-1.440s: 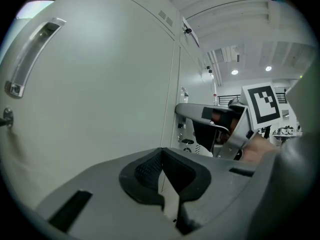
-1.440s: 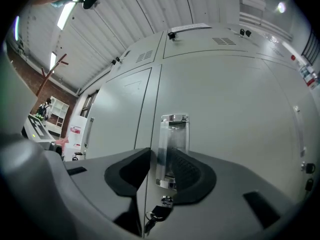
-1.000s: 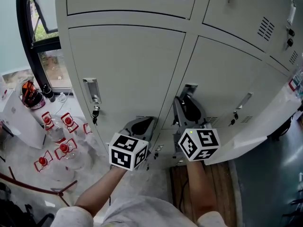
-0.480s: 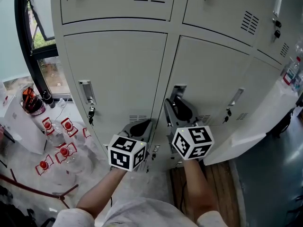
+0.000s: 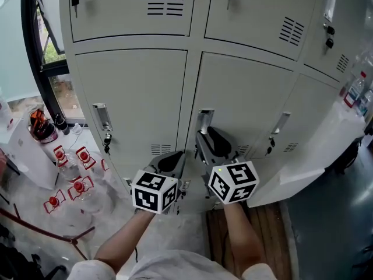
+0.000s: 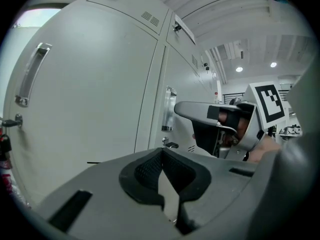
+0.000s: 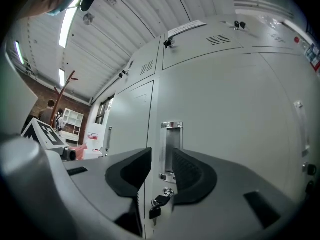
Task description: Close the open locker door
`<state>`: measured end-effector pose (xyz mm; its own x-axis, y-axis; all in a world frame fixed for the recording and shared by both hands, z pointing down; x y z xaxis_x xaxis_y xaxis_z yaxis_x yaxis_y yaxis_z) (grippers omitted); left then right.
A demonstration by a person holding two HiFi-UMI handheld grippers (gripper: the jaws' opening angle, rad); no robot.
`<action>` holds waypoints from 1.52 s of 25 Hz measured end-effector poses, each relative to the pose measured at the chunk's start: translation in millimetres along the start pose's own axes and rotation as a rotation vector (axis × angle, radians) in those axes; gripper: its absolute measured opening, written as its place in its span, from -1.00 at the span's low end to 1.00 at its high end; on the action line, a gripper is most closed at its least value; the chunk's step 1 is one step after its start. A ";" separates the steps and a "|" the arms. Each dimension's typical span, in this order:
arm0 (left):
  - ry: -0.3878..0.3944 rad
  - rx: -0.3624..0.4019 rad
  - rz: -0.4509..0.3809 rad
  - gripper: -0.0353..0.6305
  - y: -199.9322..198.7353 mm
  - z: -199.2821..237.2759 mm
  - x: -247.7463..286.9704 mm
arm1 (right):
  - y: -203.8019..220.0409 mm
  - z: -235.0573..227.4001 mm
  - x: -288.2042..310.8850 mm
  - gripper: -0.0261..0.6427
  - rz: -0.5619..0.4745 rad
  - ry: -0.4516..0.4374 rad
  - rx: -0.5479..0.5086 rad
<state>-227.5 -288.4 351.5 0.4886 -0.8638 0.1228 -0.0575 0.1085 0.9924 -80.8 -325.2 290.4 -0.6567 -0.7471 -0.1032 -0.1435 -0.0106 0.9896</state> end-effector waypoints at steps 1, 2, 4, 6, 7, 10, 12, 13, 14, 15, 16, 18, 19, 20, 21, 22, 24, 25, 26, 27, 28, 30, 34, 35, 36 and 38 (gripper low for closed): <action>-0.003 -0.003 0.004 -0.88 -0.5 -3.8 0.7 | -0.9 -1.5 -4.3 -0.58 0.003 -0.001 0.000; -0.008 -0.005 0.005 -0.88 -1.6 -7.2 1.7 | -1.9 -3.4 -8.2 -0.58 0.006 -0.001 -0.001; -0.021 -0.006 0.003 -0.88 -4.5 -13.3 3.3 | -3.5 -7.2 -15.5 -0.58 0.012 -0.003 -0.007; -0.038 -0.012 0.006 -0.88 -3.9 -21.6 2.9 | -1.9 -10.7 -25.6 -0.58 0.024 -0.004 -0.011; -0.045 -0.015 0.010 -0.88 -2.8 -26.5 2.7 | -0.5 -12.6 -31.5 -0.58 0.031 -0.005 -0.009; -0.056 -0.018 0.017 -0.88 -2.5 -42.4 4.9 | 1.9 -19.8 -48.3 -0.59 0.048 -0.009 -0.003; -0.062 -0.015 0.018 -0.88 -3.8 -54.2 7.9 | 3.2 -24.8 -59.3 -0.61 0.059 -0.014 -0.002; -0.066 -0.014 0.017 -0.88 -4.6 -60.1 9.6 | 3.9 -27.2 -64.8 -0.62 0.064 -0.017 -0.002; -0.070 -0.012 0.016 -0.88 -5.3 -65.9 11.4 | 4.6 -29.7 -70.1 -0.63 0.069 -0.021 -0.002; -0.076 -0.010 0.014 -0.88 -6.0 -71.6 13.3 | 5.2 -32.4 -75.3 -0.65 0.074 -0.024 -0.002; -0.082 -0.006 0.013 -0.88 -6.7 -77.1 15.2 | 5.6 -35.1 -80.3 -0.68 0.077 -0.026 -0.002; -0.094 0.000 0.010 -0.88 -7.3 -87.6 18.8 | 6.4 -40.3 -89.7 -0.73 0.084 -0.028 -0.001; -0.099 0.003 0.010 -0.88 -7.2 -92.3 20.6 | 7.1 -42.5 -94.3 -0.77 0.087 -0.027 -0.001; -0.105 0.006 0.011 -0.88 -6.9 -96.9 22.4 | 7.9 -44.5 -99.0 -0.80 0.091 -0.027 0.000; -0.109 0.008 0.013 -0.88 -6.6 -101.2 24.3 | 8.7 -46.4 -103.8 -0.83 0.094 -0.028 0.002; -0.113 0.008 0.014 -0.88 -6.7 -105.3 26.3 | 9.2 -48.2 -108.6 -0.85 0.095 -0.029 0.005; -0.116 0.012 0.016 -0.88 -7.9 -113.1 30.7 | 10.0 -52.1 -117.8 -0.89 0.097 -0.032 0.011; -0.117 0.015 0.016 -0.88 -8.8 -116.8 32.9 | 10.5 -54.3 -122.0 -0.91 0.099 -0.033 0.015; -0.117 0.020 0.017 -0.88 -9.7 -120.2 35.2 | 11.0 -56.9 -125.8 -0.91 0.100 -0.034 0.020; -0.118 0.026 0.017 -0.88 -10.4 -123.3 37.2 | 11.6 -59.6 -129.1 -0.91 0.101 -0.035 0.026; -0.118 0.030 0.019 -0.88 -10.7 -126.1 39.0 | 12.4 -62.3 -132.1 -0.91 0.101 -0.033 0.033; -0.117 0.038 0.024 -0.88 -11.0 -130.7 41.7 | 13.5 -67.4 -137.2 -0.91 0.099 -0.028 0.048; -0.108 0.051 0.030 -0.88 -12.0 -138.3 46.0 | 14.8 -73.0 -144.4 -0.91 0.097 -0.026 0.057; -0.106 0.053 0.032 -0.88 -12.0 -139.3 46.2 | 15.5 -73.1 -145.2 -0.91 0.097 -0.027 0.058; -0.105 0.054 0.033 -0.88 -12.0 -139.9 46.2 | 16.4 -73.1 -145.6 -0.91 0.098 -0.029 0.060; -0.106 0.055 0.037 -0.88 -11.6 -139.9 45.4 | 17.9 -72.5 -145.6 -0.91 0.100 -0.032 0.063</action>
<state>-82.9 -260.0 345.2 0.3910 -0.9071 0.1557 -0.1230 0.1161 0.9856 65.9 -264.8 330.4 -0.6928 -0.7211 -0.0088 -0.1220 0.1052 0.9869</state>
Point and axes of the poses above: the fingertips, and each gripper's own axes: x forward along the fingers, z to its left, y out of its underside, the point moved 9 cm from there along -x, backward along the fingers, and after that the axes turned 8 degrees about x, right-handed, at the moved point
